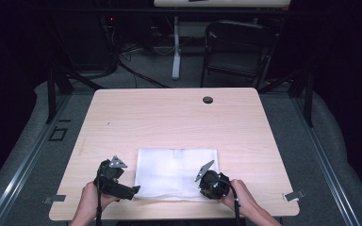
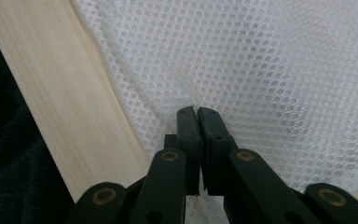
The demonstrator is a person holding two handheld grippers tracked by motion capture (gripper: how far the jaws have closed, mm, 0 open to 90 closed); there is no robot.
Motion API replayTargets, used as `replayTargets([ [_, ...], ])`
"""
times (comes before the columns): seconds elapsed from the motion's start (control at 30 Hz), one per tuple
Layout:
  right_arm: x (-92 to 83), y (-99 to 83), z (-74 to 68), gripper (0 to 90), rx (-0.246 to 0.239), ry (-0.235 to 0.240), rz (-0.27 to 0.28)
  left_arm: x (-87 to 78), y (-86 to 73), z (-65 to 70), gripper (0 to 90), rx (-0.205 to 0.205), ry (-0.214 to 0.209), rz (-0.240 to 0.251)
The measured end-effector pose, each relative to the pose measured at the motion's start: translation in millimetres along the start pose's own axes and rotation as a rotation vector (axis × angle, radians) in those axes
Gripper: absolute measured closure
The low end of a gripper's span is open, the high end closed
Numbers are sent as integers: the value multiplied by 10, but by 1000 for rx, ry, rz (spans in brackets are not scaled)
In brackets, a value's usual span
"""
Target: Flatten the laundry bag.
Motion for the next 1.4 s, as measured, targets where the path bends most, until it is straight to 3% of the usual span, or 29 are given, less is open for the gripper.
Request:
replayTargets([
  [0.37, -138, -8, 59, 895, 43, 11, 32, -5, 23, 42, 20, 15, -1, 8],
  [0.73, -288, 18, 76, 896, 67, 19, 95, 30, 106, 235, 26, 69, -16, 22],
  [1.0, -347, 14, 90, 896, 77, 25, 97, 20, 159, 312, 25, 107, -34, 47],
  [1.4, -425, 47, 107, 897, 109, 36, 143, 76, 281, 485, 25, 167, -57, 58],
])
Point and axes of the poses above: each handheld gripper's, and its own axes: x roughly forward along the jaws, y roughly out of its top, z roughly to its right, the point moved 7 cm from there along x, roughly forward along the jaws, and after that the axes turned 10 degrees about -z, right-handed, at the moved point
